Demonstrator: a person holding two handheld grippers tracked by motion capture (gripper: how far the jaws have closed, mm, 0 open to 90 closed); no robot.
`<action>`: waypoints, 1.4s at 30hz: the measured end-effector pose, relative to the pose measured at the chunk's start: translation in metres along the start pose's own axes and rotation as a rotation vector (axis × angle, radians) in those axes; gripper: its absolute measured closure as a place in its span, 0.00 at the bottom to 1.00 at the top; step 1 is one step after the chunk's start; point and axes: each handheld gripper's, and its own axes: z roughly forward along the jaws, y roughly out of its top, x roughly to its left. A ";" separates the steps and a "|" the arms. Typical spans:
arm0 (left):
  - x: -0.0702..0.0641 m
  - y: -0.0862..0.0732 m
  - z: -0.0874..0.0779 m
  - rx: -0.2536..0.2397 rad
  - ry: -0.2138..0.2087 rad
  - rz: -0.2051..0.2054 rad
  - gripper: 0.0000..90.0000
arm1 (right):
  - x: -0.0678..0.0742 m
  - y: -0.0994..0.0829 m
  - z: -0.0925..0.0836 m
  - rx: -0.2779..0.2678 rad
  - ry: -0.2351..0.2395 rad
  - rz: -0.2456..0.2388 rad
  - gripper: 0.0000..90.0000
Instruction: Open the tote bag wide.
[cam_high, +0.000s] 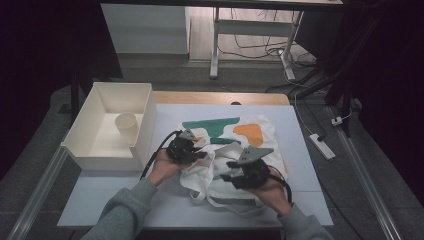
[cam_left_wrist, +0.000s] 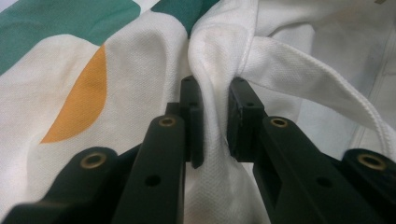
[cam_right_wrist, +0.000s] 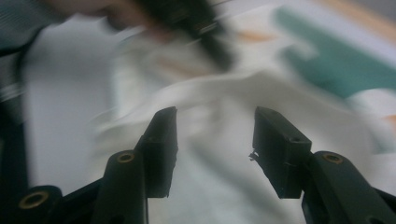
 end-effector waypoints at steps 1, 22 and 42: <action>0.000 0.000 0.000 0.000 0.000 0.001 0.86 | 0.006 -0.004 0.003 0.022 0.024 -0.003 0.55; 0.000 -0.001 0.000 -0.001 -0.005 0.001 0.86 | 0.047 -0.043 0.029 0.257 0.092 -0.115 0.84; 0.001 -0.002 0.000 -0.008 -0.018 -0.007 0.86 | 0.020 -0.011 -0.001 0.091 -0.040 -0.136 0.99</action>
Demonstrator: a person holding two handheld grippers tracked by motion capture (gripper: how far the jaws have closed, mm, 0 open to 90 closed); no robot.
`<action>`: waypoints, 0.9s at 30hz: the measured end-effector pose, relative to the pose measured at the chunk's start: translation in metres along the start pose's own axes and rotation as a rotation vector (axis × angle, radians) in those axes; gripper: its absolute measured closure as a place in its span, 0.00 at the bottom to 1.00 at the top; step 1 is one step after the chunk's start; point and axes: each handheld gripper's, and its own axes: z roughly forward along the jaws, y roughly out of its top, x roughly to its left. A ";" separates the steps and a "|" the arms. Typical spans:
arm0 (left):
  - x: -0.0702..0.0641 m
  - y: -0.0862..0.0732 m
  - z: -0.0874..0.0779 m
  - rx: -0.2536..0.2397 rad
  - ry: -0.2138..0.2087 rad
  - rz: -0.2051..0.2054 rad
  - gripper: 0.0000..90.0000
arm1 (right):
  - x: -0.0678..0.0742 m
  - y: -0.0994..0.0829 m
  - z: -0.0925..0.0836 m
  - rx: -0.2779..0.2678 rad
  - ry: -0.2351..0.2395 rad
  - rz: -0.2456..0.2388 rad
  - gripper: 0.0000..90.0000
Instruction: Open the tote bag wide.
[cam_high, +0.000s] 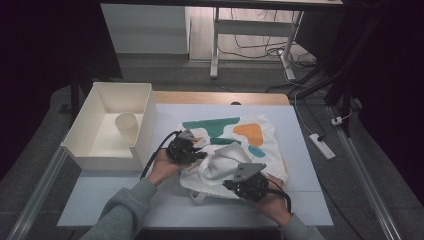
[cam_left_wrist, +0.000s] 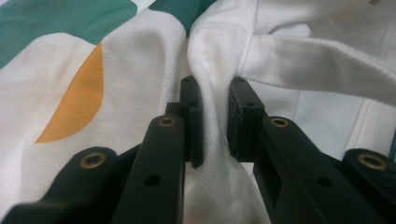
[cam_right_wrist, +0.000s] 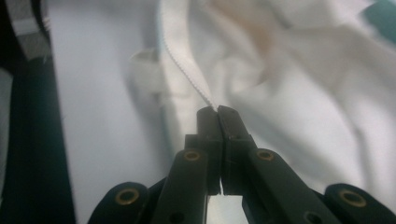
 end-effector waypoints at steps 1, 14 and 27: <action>0.000 0.000 0.000 0.000 0.000 0.002 0.86 | -0.004 0.002 -0.001 -0.011 -0.005 0.007 0.99; -0.001 0.000 0.000 -0.005 0.003 0.013 0.86 | -0.034 0.016 -0.022 -0.090 -0.130 0.024 0.99; -0.003 0.000 0.000 -0.004 0.010 0.020 0.86 | -0.082 0.022 -0.032 -0.152 -0.260 0.098 0.99</action>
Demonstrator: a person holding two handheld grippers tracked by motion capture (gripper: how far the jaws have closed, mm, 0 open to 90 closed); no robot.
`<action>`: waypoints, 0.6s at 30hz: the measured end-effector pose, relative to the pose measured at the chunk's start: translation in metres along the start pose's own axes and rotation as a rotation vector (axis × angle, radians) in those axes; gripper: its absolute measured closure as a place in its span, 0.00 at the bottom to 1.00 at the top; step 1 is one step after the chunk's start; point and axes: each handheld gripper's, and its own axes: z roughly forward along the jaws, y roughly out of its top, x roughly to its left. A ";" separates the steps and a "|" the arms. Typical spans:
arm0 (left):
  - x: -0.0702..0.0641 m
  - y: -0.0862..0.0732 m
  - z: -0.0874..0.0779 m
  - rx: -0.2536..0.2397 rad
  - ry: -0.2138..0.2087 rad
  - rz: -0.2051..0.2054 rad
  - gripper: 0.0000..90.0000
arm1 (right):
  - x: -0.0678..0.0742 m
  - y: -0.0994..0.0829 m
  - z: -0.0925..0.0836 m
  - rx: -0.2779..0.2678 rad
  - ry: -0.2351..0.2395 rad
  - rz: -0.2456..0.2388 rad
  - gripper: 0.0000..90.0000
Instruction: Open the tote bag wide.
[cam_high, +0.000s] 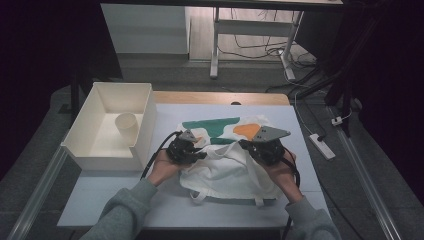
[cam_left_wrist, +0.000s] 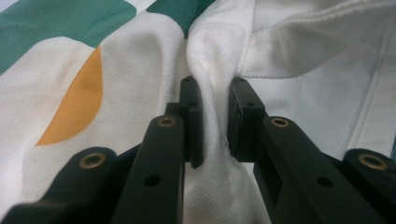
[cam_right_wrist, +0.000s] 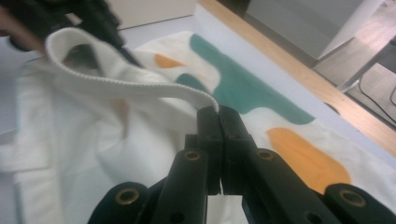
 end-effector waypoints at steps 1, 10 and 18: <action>0.000 0.000 0.000 0.000 -0.002 0.000 0.86 | -0.007 0.002 0.004 -0.006 -0.008 0.012 0.99; 0.000 0.000 0.000 0.000 -0.002 0.001 0.85 | -0.033 0.003 0.022 -0.011 -0.028 0.041 0.98; 0.000 0.000 0.000 0.000 -0.001 0.002 0.85 | -0.055 -0.004 0.032 -0.005 -0.064 0.093 0.98</action>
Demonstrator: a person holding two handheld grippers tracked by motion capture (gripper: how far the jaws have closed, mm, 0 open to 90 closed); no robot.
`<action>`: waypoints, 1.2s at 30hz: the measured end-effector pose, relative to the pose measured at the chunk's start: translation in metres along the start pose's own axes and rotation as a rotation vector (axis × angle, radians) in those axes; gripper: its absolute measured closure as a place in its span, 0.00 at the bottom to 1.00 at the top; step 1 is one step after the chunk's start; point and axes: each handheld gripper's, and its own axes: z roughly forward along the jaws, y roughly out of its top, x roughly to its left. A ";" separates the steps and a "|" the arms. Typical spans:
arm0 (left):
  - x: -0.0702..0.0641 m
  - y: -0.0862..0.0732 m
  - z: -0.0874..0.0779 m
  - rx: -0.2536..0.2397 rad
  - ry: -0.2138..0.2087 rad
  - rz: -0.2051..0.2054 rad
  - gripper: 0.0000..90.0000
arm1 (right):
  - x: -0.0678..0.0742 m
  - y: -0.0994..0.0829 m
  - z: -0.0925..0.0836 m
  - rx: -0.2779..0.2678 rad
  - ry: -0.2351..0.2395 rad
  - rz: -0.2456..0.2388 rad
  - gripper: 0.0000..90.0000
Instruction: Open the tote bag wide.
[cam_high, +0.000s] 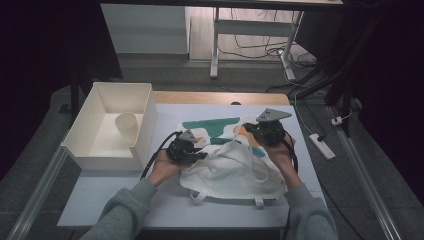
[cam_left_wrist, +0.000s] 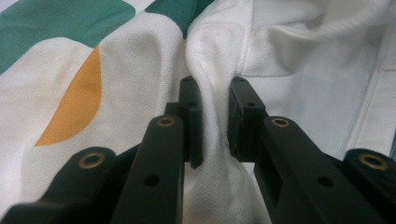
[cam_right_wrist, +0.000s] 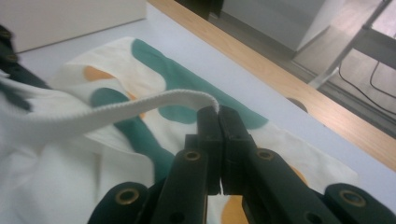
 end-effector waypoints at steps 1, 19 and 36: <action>0.000 0.000 0.000 0.000 0.000 0.000 0.85 | -0.003 -0.002 0.001 0.004 -0.008 0.009 0.98; -0.002 0.000 0.001 -0.004 -0.009 0.005 0.84 | -0.048 -0.043 0.030 0.055 -0.049 0.154 0.98; 0.000 -0.002 0.000 -0.004 -0.016 0.008 0.84 | -0.035 -0.025 0.017 0.052 -0.007 0.160 0.46</action>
